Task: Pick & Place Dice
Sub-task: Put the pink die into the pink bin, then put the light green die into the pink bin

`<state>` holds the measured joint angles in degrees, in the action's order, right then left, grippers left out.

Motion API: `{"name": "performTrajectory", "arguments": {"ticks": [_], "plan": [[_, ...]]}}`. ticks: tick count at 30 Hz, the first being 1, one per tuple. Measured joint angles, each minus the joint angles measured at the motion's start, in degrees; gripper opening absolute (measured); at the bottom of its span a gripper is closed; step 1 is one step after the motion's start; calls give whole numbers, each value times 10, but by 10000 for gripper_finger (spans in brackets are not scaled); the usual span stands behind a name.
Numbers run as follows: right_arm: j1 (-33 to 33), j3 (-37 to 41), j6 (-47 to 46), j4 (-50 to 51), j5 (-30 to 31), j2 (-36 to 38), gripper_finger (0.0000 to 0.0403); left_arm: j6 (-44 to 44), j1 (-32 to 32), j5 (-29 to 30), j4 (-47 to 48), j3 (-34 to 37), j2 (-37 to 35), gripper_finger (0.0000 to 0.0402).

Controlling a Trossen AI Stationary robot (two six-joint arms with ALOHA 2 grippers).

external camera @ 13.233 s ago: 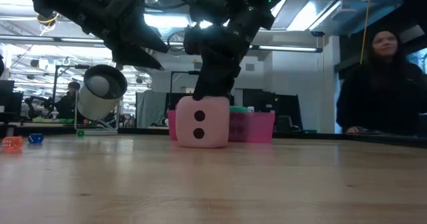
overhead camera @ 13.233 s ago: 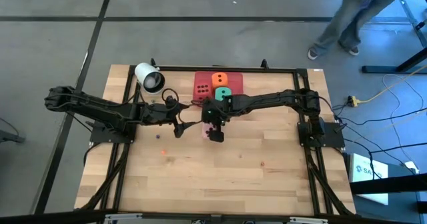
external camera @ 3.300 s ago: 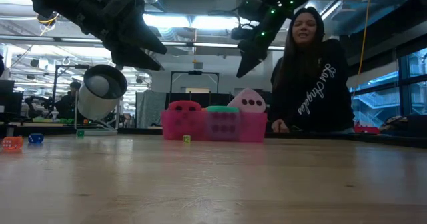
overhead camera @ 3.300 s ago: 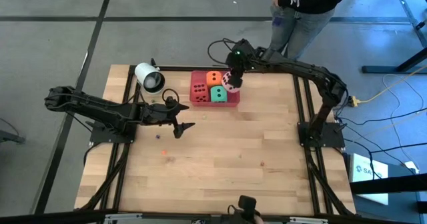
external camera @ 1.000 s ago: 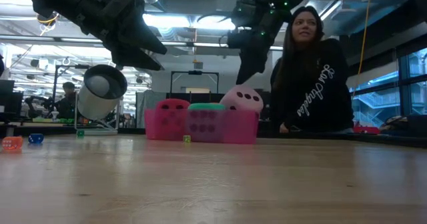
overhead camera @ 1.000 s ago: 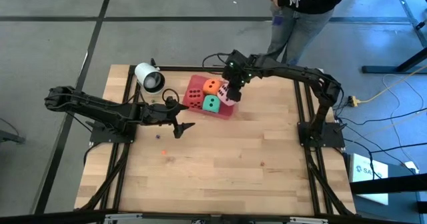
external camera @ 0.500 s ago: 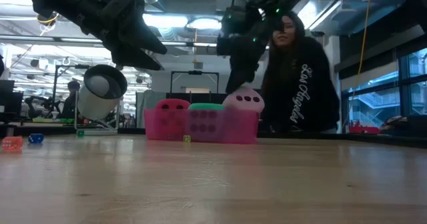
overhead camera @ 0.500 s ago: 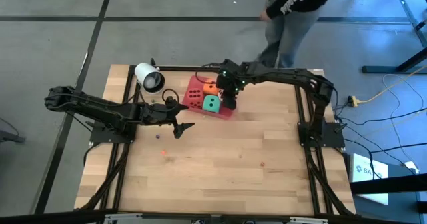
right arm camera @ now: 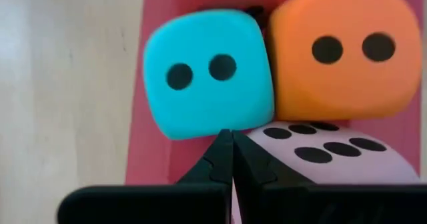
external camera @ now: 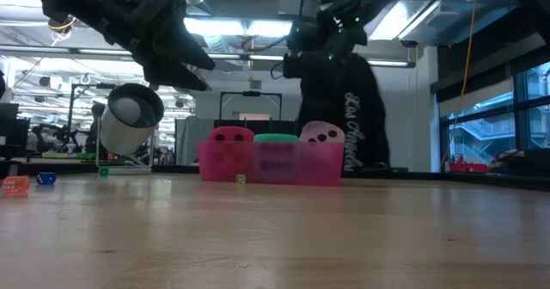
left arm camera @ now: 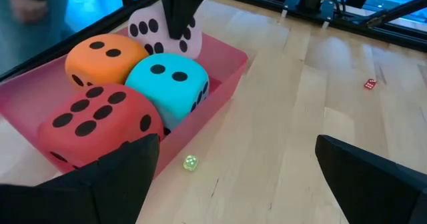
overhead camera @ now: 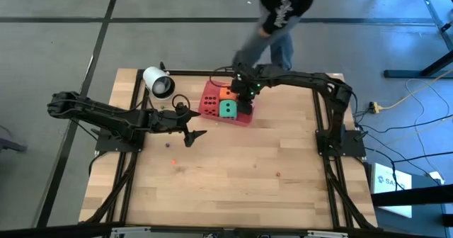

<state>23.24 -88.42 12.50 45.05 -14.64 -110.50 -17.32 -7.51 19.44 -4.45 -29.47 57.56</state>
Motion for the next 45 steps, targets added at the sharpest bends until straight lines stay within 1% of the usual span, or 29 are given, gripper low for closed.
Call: {"name": "performTrajectory", "arguments": {"ticks": [7, 9, 13, 20, 22, 26, 28, 31, 33, 36, 39, 45], "plan": [[0, 0, 0, -7, 4, 40, 0, 0, 0, 4, 0, 0, 0, 400], [0, 0, -1, 1, 30, 47, 0, 0, 0, 4, 0, 0, 0, 400], [5, 0, 1, 33, 122, 53, 0, 0, 0, 4, 0, 0, 0, 400], [17, 0, 1, 36, 170, 53, 0, 0, 0, 5, 0, 0, 0, 400], [18, 0, 1, 38, 161, 51, 0, 0, 0, 5, 0, 0, 0, 400], [18, -1, -3, 42, 121, 41, 0, 0, 0, 5, 0, 0, 0, 400], [18, -1, -3, 47, 113, 29, 0, 0, 0, 5, 0, 0, 0, 400], [18, -1, -8, 55, 78, 7, 0, 0, 0, 4, 0, 0, 0, 400], [18, -2, -4, 54, 68, -1, 0, -1, 0, 5, 0, 0, 0, 400], [17, -2, 0, 49, 88, -1, 0, -3, 0, 4, 0, 0, 0, 400], [18, 0, 1, 43, 105, 15, 0, -5, 0, 4, 0, 0, 0, 400], [18, 0, -5, 40, 111, 57, 4, -5, 0, 4, 0, 0, 0, 400]]}}
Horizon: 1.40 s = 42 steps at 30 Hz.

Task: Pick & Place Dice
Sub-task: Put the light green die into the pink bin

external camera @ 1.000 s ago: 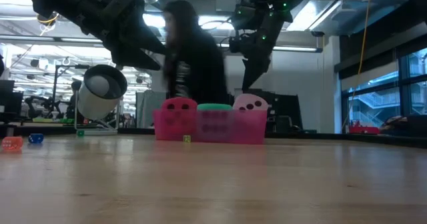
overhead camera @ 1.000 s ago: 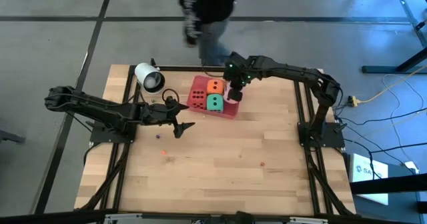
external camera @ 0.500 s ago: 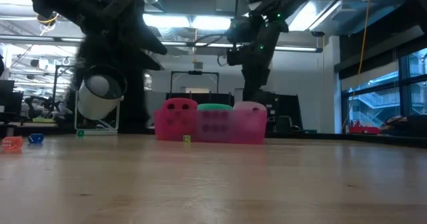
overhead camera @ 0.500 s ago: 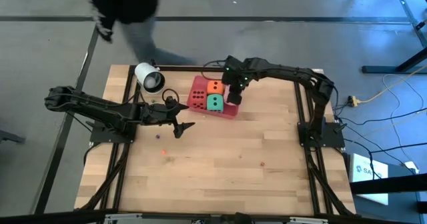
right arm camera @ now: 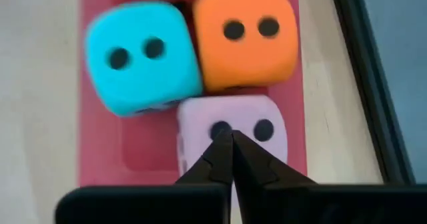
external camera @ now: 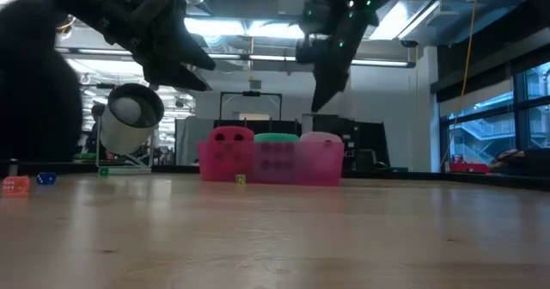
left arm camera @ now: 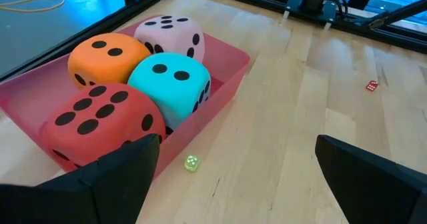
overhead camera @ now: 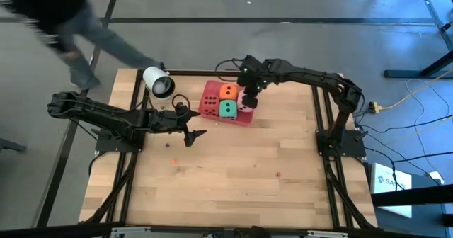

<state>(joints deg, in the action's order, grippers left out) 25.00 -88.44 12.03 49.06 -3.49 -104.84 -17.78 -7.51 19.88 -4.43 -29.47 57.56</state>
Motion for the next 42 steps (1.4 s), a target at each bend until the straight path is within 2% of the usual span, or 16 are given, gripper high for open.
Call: {"name": "performTrajectory", "arguments": {"ticks": [7, 13, 15, 20, 27, 31, 35, 39, 42], "plan": [[-10, 0, 1, -2, -15, 64, 11, 5, 0, 0, 0, 0, 0, 400], [-40, 0, -5, 8, -179, 95, 15, 33, 0, 4, -1, 0, 0, 400], [-56, 0, -9, 16, -210, 95, 25, 35, 0, 14, -2, 0, 0, 400], [-106, 0, -15, 25, -196, 68, 76, 37, 8, 25, 0, 0, 0, 400], [-146, 0, -35, 38, -133, 16, 200, 43, 10, 26, 6, 0, 0, 400], [-158, 0, -26, 27, -130, -19, 249, 41, 10, 26, 20, 0, 0, 400], [-164, 0, -26, 28, -141, -47, 266, 34, 10, 25, 30, 0, 0, 400], [-168, 0, -26, 27, -184, -77, 265, 30, 10, 23, 34, 0, 0, 400], [-169, 0, -20, 28, -193, -97, 260, 29, 10, 16, 35, 0, 0, 400]]}}
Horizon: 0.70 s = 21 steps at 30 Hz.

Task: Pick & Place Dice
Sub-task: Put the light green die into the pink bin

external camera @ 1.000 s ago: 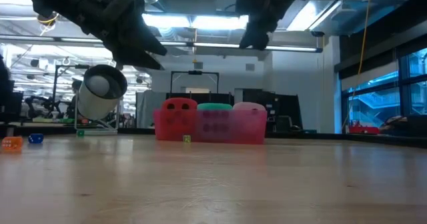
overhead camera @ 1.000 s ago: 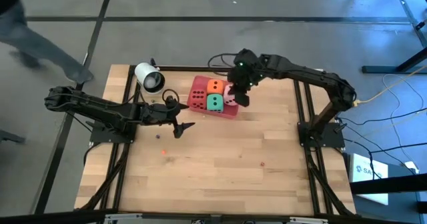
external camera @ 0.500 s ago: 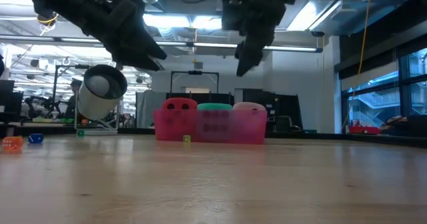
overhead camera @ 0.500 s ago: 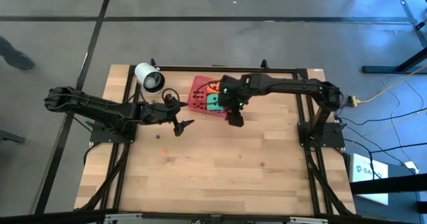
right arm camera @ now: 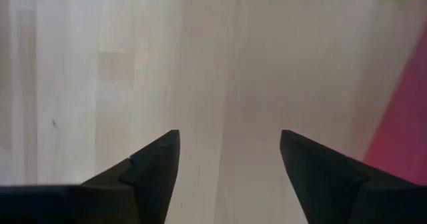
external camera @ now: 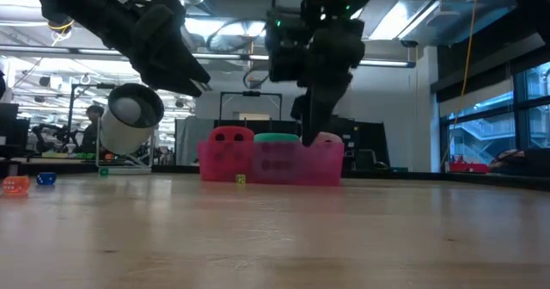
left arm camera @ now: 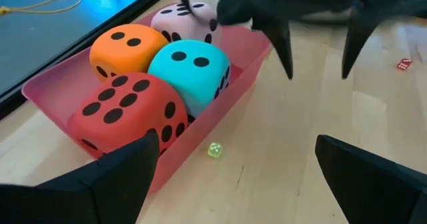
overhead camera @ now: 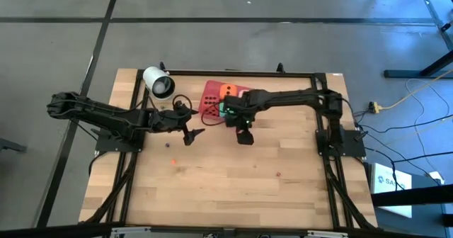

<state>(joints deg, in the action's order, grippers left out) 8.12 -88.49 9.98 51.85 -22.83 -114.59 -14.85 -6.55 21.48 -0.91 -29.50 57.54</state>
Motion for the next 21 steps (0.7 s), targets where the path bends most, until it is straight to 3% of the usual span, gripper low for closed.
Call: {"name": "performTrajectory", "arguments": {"ticks": [3, 14, 18, 21], "plan": [[0, 0, 11, 2, 10, -21, 255, 0, 0, -1, 1, 0, 0, 400], [19, 0, 16, 9, 160, -32, 243, -8, 0, -2, -1, 0, 0, 400], [23, 0, 18, 7, 153, -32, 242, -11, 0, -2, -1, 0, 0, 400], [24, 0, 21, -3, 94, -31, 242, -11, 0, -2, -1, 0, 0, 400]]}}
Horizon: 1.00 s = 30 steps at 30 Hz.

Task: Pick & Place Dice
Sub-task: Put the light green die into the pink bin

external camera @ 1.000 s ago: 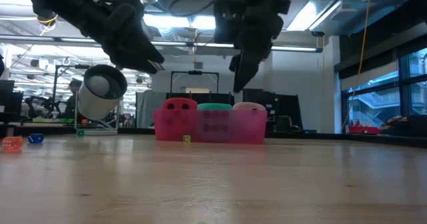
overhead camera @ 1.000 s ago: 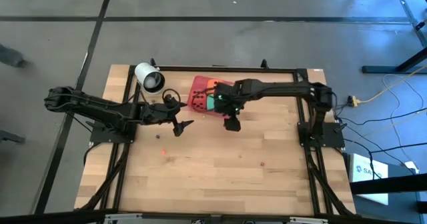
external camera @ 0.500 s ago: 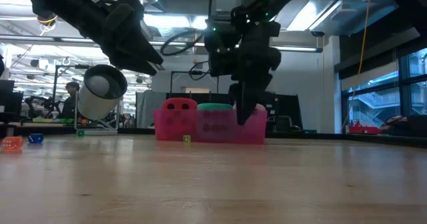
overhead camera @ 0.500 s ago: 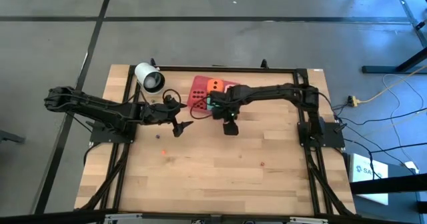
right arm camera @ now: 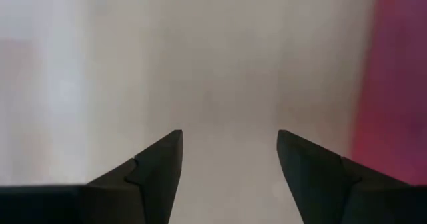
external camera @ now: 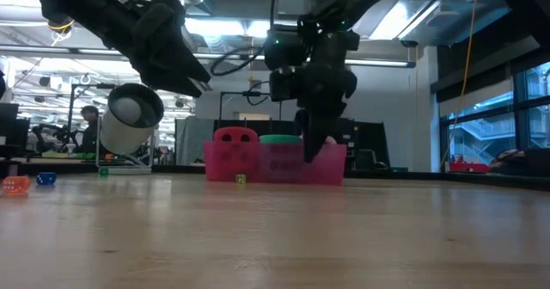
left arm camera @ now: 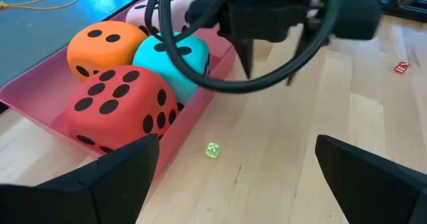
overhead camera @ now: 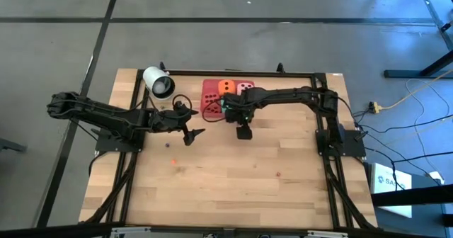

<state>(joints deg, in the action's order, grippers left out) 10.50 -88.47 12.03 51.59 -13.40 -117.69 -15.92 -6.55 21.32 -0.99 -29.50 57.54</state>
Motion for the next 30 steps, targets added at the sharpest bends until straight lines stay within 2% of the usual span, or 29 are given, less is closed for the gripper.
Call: {"name": "performTrajectory", "arguments": {"ticks": [3, 14, 18, 24, 30], "plan": [[-2, 0, 2, -17, -39, 2, 242, 1, 0, 0, 6, 0, 0, 400], [-31, 0, -34, -160, -37, 2, 242, -14, 0, 6, 76, 0, 0, 400], [-50, 0, -66, -187, 21, 2, 242, -14, 0, 6, 89, 0, 0, 400], [-72, 0, -91, -122, 127, 5, 242, -14, 0, 30, 114, 0, 0, 400], [-72, 9, -126, -86, 126, 5, 242, -14, 0, 31, 111, 0, 0, 400]]}}
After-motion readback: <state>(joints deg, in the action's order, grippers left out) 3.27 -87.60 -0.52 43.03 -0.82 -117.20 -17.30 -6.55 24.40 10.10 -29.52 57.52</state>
